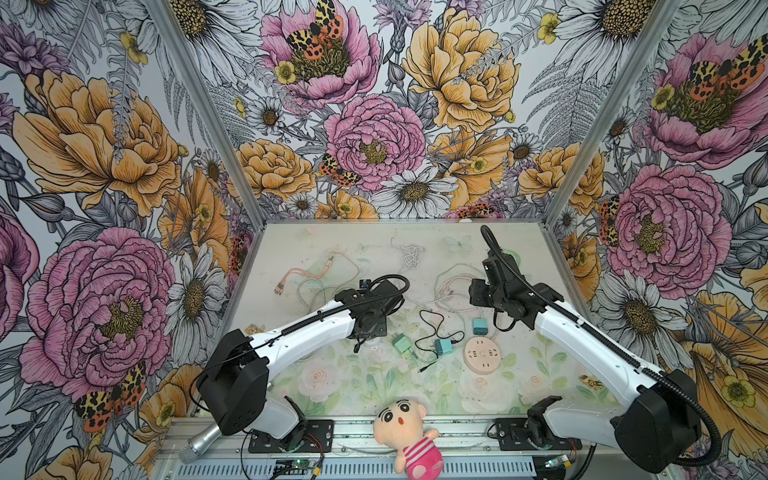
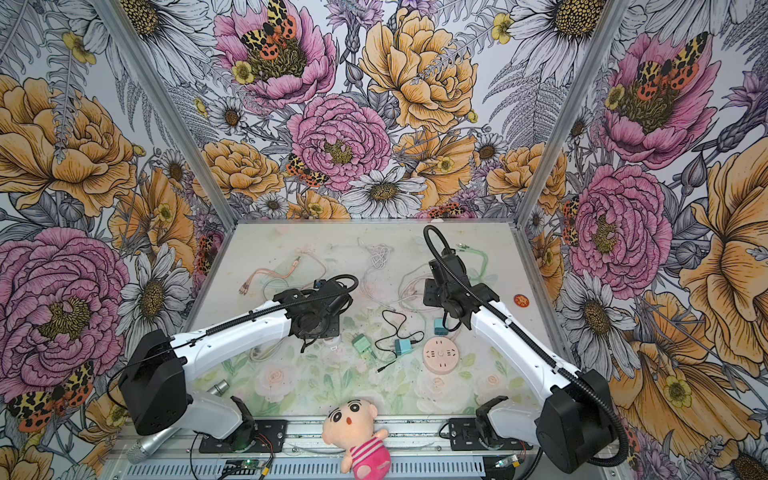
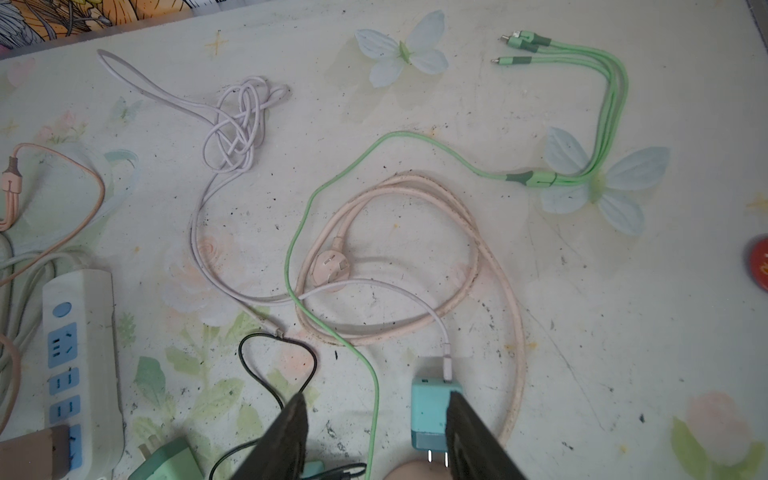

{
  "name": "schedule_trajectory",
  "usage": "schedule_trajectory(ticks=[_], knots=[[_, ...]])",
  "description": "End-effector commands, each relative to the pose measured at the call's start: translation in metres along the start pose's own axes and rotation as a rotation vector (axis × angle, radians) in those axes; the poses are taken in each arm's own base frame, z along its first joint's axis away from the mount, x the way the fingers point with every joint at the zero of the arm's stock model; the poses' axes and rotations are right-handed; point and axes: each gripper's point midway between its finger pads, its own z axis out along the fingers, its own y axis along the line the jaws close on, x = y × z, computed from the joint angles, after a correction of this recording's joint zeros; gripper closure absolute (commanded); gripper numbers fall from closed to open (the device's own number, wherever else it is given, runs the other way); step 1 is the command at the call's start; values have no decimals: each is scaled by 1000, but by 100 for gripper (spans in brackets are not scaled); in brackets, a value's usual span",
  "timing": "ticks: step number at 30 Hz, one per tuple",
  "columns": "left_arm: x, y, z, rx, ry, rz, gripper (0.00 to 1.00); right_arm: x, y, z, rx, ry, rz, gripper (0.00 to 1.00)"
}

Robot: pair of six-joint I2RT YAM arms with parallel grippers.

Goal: Insert the plug

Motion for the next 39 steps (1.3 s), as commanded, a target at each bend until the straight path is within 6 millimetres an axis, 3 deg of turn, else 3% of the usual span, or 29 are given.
schedule_trajectory(ticks=[1,11,19,24,33,36,39], knots=[[0,10,6,-49,-14,-25,94,-2,1,3,-10,-12,18,45],[2,8,14,-36,-19,-46,94,2,1,3,-18,-7,22,45],[17,11,22,-36,39,-52,94,6,1,1,-27,-8,29,45],[10,0,6,24,9,-57,93,6,1,-1,-38,-11,37,46],[-5,-38,-50,182,-81,-14,90,1,5,-7,-60,-27,51,46],[-7,-45,-48,174,-87,13,89,1,5,-7,-58,-29,52,46],[-10,-55,-31,124,-74,52,88,1,5,-6,-58,-29,52,45]])
